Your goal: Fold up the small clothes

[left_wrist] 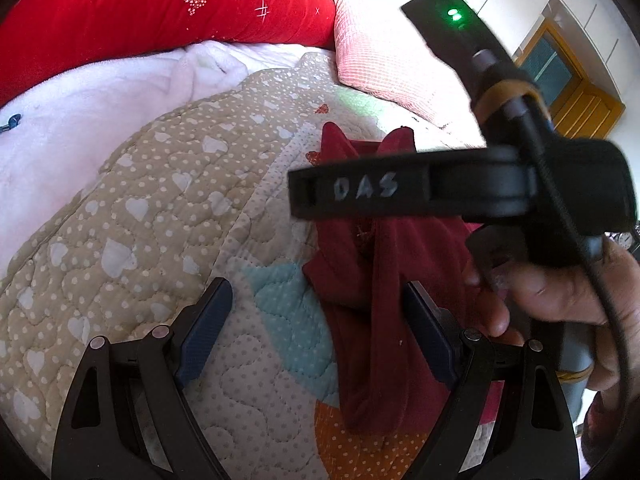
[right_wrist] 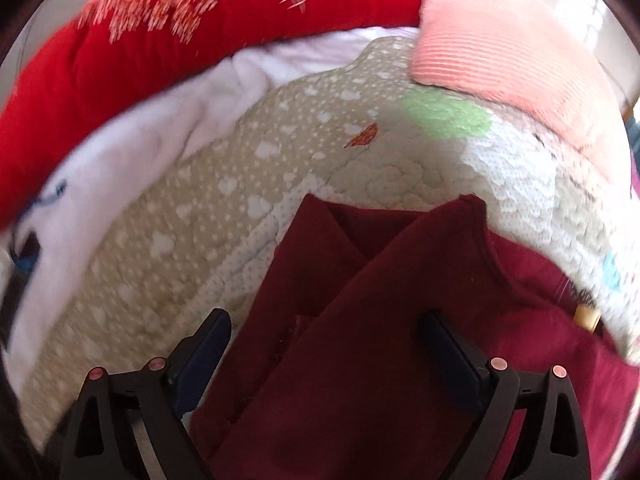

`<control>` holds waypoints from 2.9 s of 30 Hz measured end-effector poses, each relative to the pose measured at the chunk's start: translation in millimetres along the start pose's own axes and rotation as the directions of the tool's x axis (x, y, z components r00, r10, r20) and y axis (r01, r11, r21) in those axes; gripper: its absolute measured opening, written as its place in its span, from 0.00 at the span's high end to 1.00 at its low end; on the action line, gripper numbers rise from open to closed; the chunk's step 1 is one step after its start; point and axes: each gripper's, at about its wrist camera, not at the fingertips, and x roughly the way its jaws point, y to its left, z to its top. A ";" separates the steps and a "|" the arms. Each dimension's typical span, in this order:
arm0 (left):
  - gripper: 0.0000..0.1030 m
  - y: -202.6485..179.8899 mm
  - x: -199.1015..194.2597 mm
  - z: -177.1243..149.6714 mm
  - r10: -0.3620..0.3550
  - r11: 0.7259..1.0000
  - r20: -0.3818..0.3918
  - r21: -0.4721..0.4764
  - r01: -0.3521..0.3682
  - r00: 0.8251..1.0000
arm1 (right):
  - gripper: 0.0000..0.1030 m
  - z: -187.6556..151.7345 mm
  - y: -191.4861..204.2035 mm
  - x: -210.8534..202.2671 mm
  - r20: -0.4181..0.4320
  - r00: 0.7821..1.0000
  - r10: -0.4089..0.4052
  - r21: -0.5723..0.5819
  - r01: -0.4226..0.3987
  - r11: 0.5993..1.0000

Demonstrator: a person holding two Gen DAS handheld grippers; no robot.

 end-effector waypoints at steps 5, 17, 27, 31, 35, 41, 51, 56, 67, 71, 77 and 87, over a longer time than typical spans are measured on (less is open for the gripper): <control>0.16 -0.5 -0.4 -0.5 0.001 1.000 -0.001 0.002 -0.001 1.000 | 0.06 -8.1 4.3 2.6 0.040 0.999 -0.037 -0.028 0.038 0.999; 0.14 -0.9 -0.5 -0.4 0.001 1.000 -0.003 0.004 -0.001 1.000 | 0.19 -19.2 0.4 -3.9 0.098 0.995 -0.033 -0.035 0.036 0.999; 0.13 -2.3 1.7 -0.4 0.012 1.000 -0.005 0.016 -0.012 1.000 | 0.25 -27.1 -5.0 -8.4 0.143 0.990 -0.008 -0.028 0.012 1.000; 0.13 -3.2 2.7 -0.1 0.010 1.000 -0.004 0.016 -0.010 1.000 | 0.24 -29.2 -7.9 -7.9 0.159 0.987 0.008 -0.021 -0.005 1.000; 0.13 -2.7 1.8 -0.6 0.010 1.000 -0.004 0.016 -0.010 1.000 | 0.24 -29.3 -5.3 -7.6 0.167 0.986 -0.001 -0.024 0.005 1.000; 0.11 -4.2 1.5 -1.2 0.008 1.000 -0.005 0.017 -0.008 1.000 | 0.32 -32.5 -7.0 -13.9 0.194 0.981 0.004 -0.012 -0.002 1.000; 0.09 -10.7 2.1 0.6 -0.011 1.000 0.003 0.023 0.011 1.000 | 0.68 -39.8 -18.8 -37.4 0.257 0.960 0.115 0.033 -0.128 0.991; 0.67 -17.0 1.2 3.1 -0.180 0.983 -0.026 0.034 0.181 0.983 | 0.81 -45.5 -31.6 -53.3 0.281 0.943 0.177 0.083 -0.208 0.975; 0.81 -144.6 -60.9 8.7 -0.314 0.926 -0.005 0.219 0.308 0.949 | 0.84 -89.0 -103.0 -163.6 0.472 0.858 0.205 0.136 -0.300 0.944; 0.81 -219.9 -52.4 -13.7 -0.337 0.869 -0.062 0.363 0.335 0.940 | 0.84 -127.3 -163.4 -207.1 0.527 0.838 0.143 0.207 -0.290 0.934; 0.81 -284.0 18.5 -70.1 -0.268 0.832 -0.245 0.428 0.352 0.932 | 0.85 -204.8 -248.1 -196.2 0.450 0.893 -0.010 0.435 -0.209 0.876; 0.44 -250.4 -42.5 -55.3 -0.309 0.841 -0.212 0.394 0.371 0.927 | 0.74 -248.4 -277.9 -178.9 0.442 0.897 0.001 0.578 -0.286 0.764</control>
